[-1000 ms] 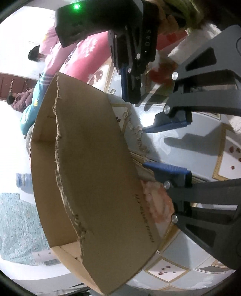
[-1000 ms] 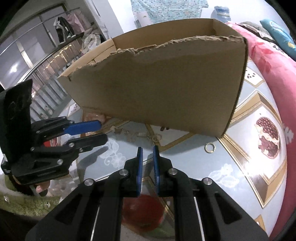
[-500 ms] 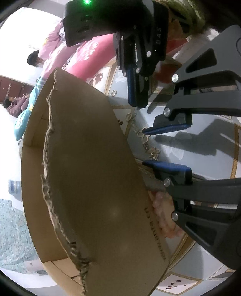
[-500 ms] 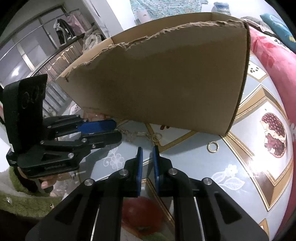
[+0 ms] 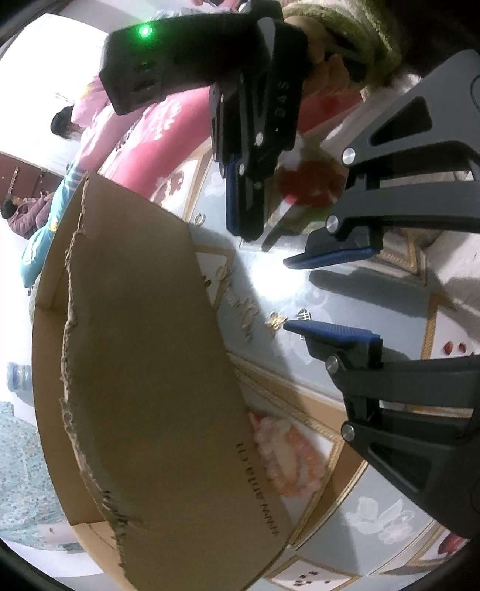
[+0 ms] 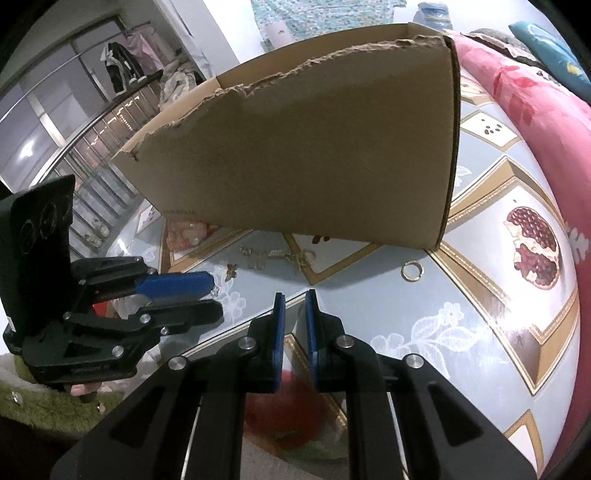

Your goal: Organize jewelry

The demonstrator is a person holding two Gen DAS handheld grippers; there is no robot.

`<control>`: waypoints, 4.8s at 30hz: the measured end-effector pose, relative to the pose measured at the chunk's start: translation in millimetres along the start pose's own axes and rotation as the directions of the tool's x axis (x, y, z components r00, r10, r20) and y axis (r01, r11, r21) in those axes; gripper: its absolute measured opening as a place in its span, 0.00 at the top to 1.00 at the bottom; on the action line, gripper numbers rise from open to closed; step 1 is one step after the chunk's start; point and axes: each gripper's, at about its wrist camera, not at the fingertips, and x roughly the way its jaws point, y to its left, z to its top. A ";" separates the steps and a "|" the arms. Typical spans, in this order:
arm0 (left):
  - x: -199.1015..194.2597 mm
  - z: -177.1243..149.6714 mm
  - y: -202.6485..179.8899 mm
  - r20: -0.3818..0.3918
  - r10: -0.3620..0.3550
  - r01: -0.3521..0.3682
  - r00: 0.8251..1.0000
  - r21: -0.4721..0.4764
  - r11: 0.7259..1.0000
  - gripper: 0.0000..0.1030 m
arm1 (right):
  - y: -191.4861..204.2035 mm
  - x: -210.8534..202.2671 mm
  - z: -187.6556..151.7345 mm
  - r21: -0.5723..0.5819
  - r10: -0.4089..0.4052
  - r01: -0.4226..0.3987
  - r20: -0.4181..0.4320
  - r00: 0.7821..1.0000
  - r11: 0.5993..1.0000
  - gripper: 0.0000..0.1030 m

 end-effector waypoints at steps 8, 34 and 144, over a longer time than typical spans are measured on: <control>-15.3 -6.0 -0.1 0.033 0.059 -0.060 0.998 0.010 0.998 0.74 | 4.2 1.7 -2.0 -0.004 0.006 -0.006 0.009 1.000 1.000 0.89; 3.2 -2.2 -23.1 -0.015 0.218 -0.214 0.976 0.133 0.968 0.87 | 4.9 0.6 -9.2 -0.004 0.006 -0.006 0.019 1.000 1.000 0.89; -33.6 144.2 61.7 0.091 0.258 -0.251 0.962 -0.082 0.965 0.87 | 23.5 -2.2 139.0 -0.054 -0.078 0.087 0.138 0.987 0.995 0.92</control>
